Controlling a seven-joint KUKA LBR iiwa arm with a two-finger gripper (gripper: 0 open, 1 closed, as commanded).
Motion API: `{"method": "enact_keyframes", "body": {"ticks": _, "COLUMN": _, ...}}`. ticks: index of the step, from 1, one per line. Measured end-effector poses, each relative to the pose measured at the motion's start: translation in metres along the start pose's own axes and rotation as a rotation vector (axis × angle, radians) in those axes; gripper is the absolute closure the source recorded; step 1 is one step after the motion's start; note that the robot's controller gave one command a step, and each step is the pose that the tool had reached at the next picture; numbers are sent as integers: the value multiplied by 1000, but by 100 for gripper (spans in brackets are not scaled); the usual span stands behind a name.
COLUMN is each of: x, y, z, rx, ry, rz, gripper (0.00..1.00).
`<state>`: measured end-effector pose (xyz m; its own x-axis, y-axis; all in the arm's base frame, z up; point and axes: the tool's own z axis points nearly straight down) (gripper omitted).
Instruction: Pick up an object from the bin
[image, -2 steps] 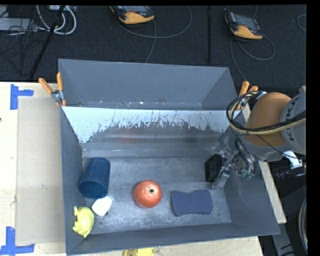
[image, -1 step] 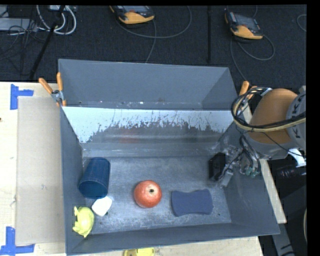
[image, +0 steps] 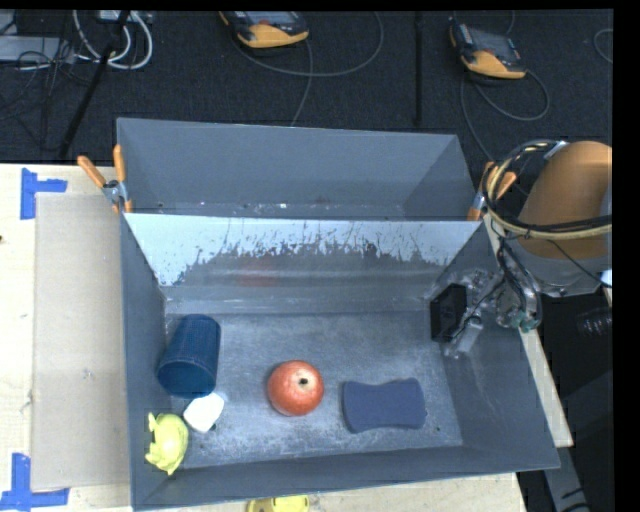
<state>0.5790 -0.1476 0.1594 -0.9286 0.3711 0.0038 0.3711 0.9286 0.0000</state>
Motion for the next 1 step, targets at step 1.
{"method": "enact_keyframes", "body": {"ticks": 1, "x": 3, "y": -9, "z": -42, "rx": 0, "ry": -9, "rz": -53, "gripper": 100}}
